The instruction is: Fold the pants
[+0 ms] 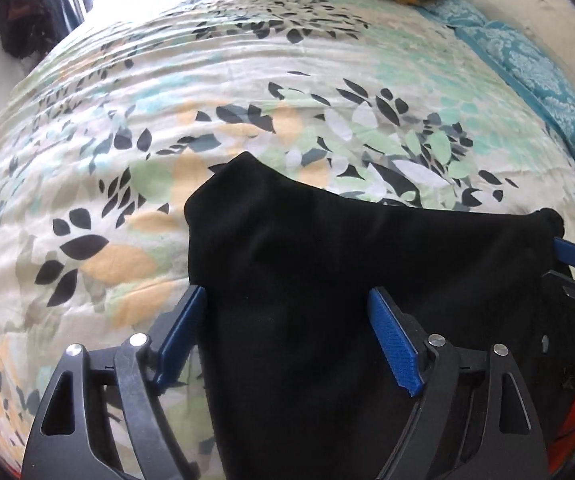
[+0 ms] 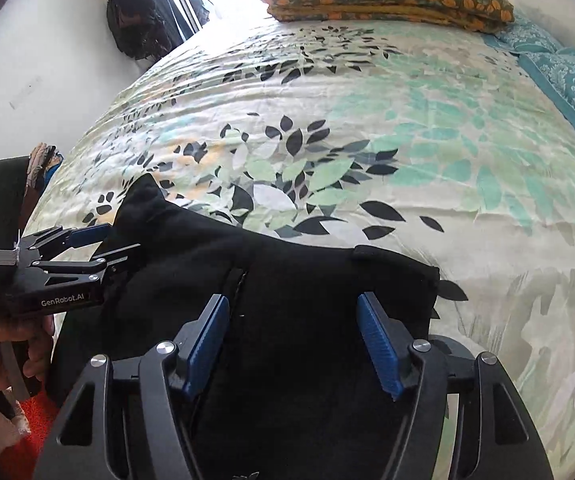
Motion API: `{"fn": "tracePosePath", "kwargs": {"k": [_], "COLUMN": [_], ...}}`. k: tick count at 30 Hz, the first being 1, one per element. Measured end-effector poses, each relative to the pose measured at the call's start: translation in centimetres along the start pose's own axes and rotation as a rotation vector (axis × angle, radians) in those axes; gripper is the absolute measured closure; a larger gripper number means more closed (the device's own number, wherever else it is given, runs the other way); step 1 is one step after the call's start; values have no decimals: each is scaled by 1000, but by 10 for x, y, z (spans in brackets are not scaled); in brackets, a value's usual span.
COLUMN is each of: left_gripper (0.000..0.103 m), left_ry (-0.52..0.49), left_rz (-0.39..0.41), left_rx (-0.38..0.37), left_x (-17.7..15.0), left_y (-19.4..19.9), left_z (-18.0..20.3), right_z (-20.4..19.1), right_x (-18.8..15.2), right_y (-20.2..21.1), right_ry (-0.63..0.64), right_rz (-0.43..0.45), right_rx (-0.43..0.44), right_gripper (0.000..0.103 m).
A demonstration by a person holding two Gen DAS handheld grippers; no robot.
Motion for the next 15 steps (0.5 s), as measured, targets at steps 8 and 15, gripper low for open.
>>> {"fn": "tracePosePath", "kwargs": {"k": [8,15], "left_gripper": [17,17], "left_ry": [69,-93], "left_rz": [122,46], "left_rx": [-83,-94], "left_x": [-17,-101], "left_y": [83,92], "left_z": [-9,30], "right_z": [-21,-19], "right_x": [-15,-100], "right_y": [79,73], "right_ry": [25,-34], "right_rz": [137,56], "right_rx": [-4,-118], "right_gripper": [33,17]}}
Point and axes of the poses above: each gripper's, at about its wrist camera, not at the fingertips, and y roughly against the way its jaws point, z to its right, x to its top, the point moved 3 cm from there along -y, roughly the way its jaws point, and after that the axes turned 5 degrees about z, right-handed, at the moved point
